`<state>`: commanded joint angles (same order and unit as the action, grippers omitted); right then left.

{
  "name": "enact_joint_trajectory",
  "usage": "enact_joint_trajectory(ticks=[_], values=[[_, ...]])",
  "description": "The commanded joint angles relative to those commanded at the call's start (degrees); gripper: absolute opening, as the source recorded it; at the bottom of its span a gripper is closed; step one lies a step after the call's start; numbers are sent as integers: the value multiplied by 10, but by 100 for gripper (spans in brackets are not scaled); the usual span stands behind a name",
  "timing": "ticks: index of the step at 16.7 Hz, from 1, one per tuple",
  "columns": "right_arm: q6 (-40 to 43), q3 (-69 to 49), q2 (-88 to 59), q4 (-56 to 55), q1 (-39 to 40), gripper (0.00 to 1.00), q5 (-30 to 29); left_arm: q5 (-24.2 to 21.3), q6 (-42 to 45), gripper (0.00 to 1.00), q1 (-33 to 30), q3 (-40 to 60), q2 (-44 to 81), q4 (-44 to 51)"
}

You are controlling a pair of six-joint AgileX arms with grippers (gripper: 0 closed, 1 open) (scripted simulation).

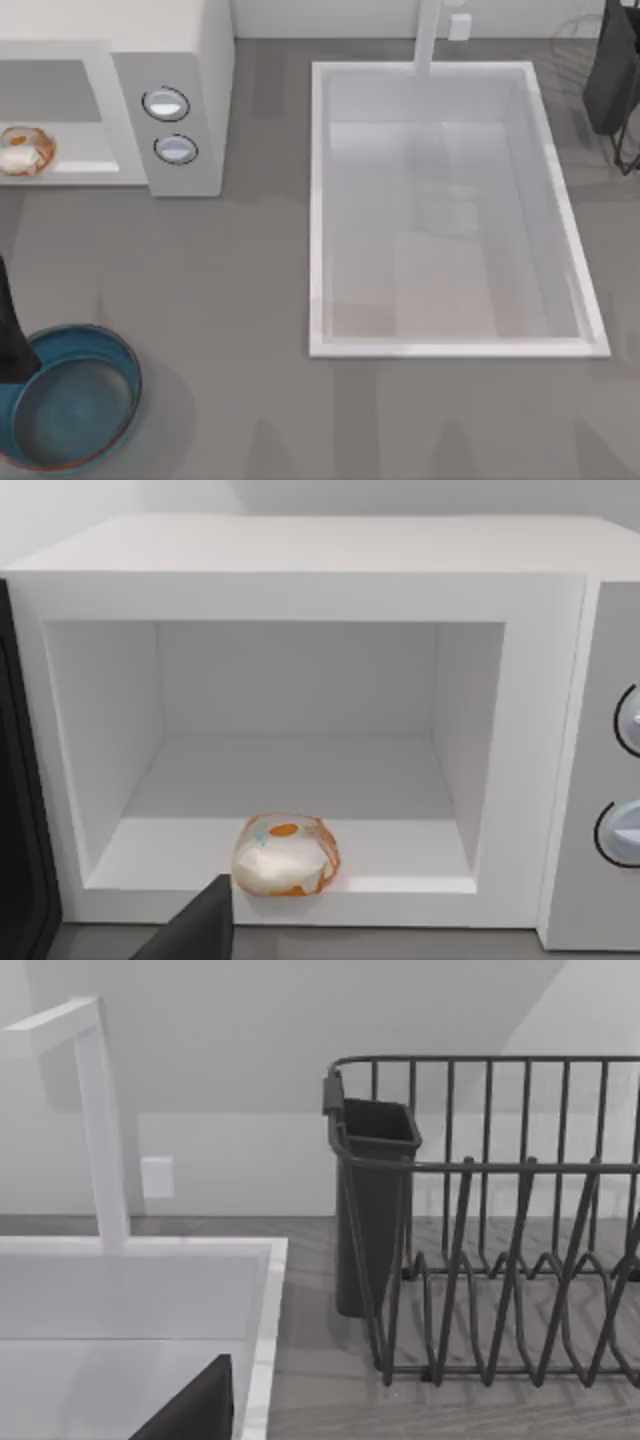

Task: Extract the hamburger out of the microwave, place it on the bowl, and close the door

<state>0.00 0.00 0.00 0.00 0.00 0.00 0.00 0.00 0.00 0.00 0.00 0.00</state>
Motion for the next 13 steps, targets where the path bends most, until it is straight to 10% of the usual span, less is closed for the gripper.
enact_joint_trajectory(ticks=[13], values=[[0, 0, 0, 0, 0, 100, 0, -18, 7, 100, 14, 85, 239, -120]])
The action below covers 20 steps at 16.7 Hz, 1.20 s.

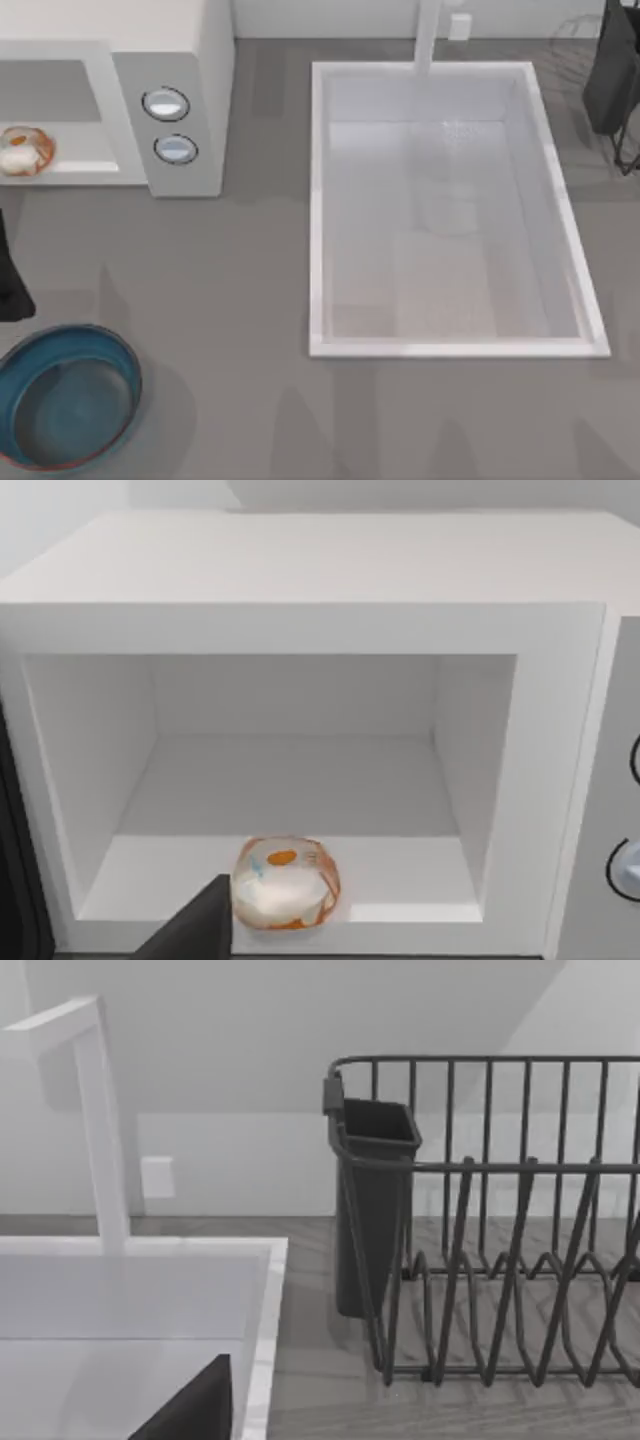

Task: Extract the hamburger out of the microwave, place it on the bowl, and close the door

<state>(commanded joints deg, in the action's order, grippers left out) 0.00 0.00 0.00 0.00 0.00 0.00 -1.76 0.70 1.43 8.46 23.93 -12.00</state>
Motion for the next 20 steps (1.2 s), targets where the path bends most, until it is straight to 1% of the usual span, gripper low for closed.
enact_joint_trajectory(ticks=[4, 14, 17, 20], values=[[0, 0, 0, 0, 0, 100, 0, -15, 6, 100, 12, 74, 208, -104], [0, 0, 0, 0, 0, 100, 0, -58, 23, 100, 47, 280, 791, -397], [0, 0, 0, 0, 0, 100, 0, -69, 27, 100, 56, 333, 941, -472], [0, 0, 0, 0, 0, 100, 0, -78, 31, 100, 63, 374, 1059, -531]])
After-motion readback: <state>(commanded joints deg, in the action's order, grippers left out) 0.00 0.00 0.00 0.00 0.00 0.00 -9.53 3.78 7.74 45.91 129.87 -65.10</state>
